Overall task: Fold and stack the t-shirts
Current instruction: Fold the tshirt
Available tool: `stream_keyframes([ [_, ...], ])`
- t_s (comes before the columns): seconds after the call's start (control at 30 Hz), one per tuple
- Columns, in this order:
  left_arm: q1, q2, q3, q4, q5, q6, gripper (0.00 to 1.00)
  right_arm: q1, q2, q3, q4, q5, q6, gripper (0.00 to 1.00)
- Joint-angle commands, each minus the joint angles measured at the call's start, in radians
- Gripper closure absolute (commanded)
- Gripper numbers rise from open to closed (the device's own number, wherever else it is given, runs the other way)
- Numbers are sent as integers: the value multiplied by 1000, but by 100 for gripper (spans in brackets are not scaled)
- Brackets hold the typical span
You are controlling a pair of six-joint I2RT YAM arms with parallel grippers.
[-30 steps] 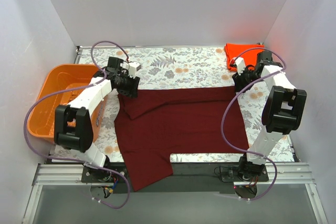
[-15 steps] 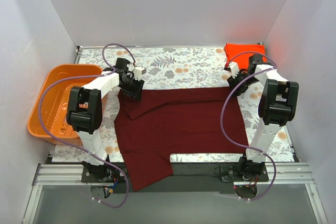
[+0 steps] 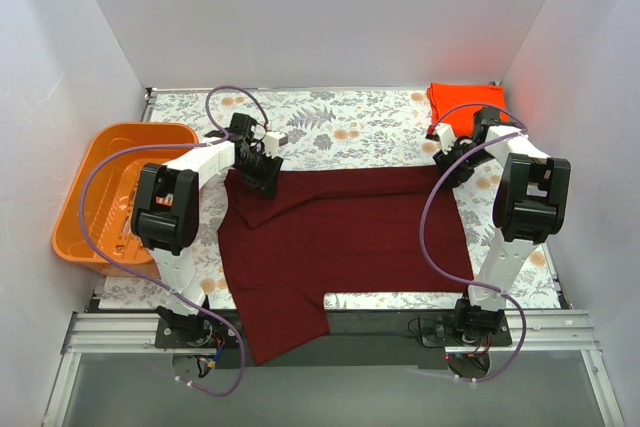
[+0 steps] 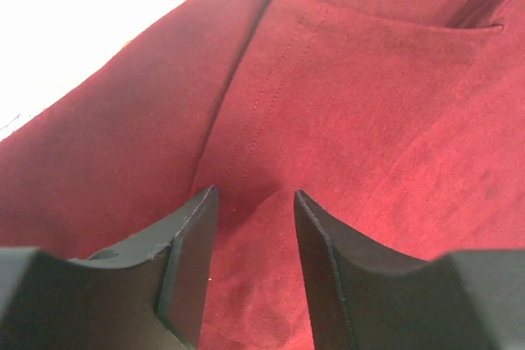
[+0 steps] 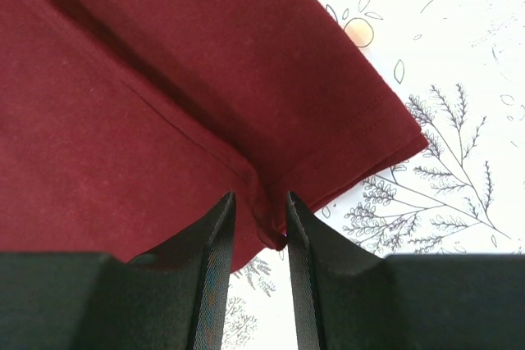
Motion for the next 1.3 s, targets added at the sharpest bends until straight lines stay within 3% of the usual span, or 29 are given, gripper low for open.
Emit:
stream_keyframes([
  [0.0,-9,-6,-1,18,-9,15,58,0,-57,-6,-36,-11,-15,63],
  [0.23,-9,31,86,4,-38,23,58,0,-70,-38,-50,7,-45,64],
  [0.67,-11,80,94,-2,-27,34,59,0,-86,-70,-52,26,-69,66],
  [1.0,-52,26,85,-40,8,47,75,0,-75,-66,-53,13,-58,66],
  [1.27,-69,-26,71,-68,31,50,99,0,-86,-60,-53,18,-58,66],
])
